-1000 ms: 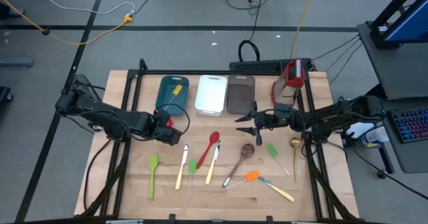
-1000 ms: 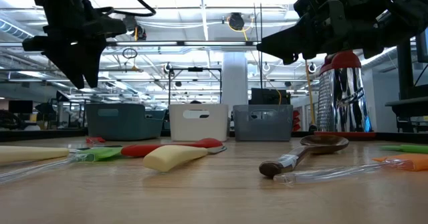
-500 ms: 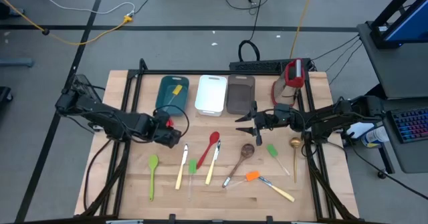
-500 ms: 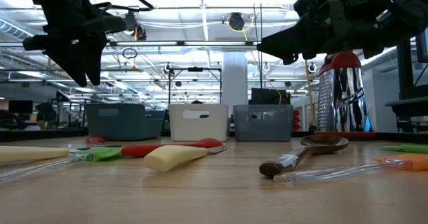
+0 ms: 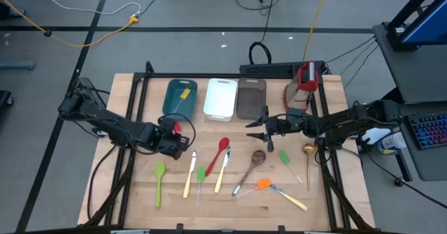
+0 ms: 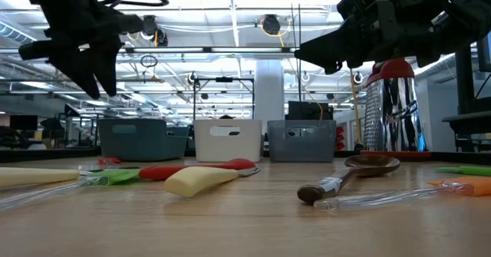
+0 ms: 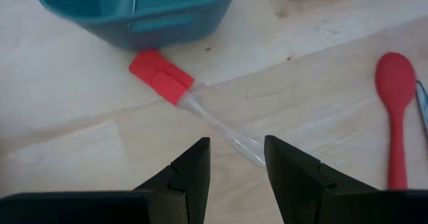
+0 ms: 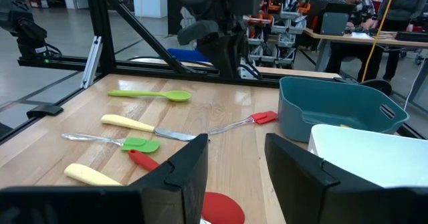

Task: Pick & Place Kitchen Items
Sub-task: Put the red spatula into the blue bin

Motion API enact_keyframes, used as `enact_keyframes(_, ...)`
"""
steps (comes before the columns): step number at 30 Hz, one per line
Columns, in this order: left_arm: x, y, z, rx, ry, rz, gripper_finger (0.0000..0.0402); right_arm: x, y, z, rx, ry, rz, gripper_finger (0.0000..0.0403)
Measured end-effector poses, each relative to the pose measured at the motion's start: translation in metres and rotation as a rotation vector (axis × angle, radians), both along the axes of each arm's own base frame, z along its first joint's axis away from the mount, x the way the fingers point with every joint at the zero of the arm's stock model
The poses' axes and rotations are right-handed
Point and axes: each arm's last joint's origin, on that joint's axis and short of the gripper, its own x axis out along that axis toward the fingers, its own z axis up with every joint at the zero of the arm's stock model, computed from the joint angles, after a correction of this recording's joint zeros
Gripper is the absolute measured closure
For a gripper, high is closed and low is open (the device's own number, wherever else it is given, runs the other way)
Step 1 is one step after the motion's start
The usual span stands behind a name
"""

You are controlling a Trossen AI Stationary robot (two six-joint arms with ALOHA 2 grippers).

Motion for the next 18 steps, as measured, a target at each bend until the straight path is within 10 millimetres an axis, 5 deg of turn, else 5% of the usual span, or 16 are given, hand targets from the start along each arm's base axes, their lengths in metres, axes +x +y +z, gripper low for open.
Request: enact_keyframes(18, -0.017, 0.006, -0.045, 0.012, -0.048, 0.187, 0.0256, 0.0, 0.0, 0.0, -0.002, -0.001, 0.0, 0.0261)
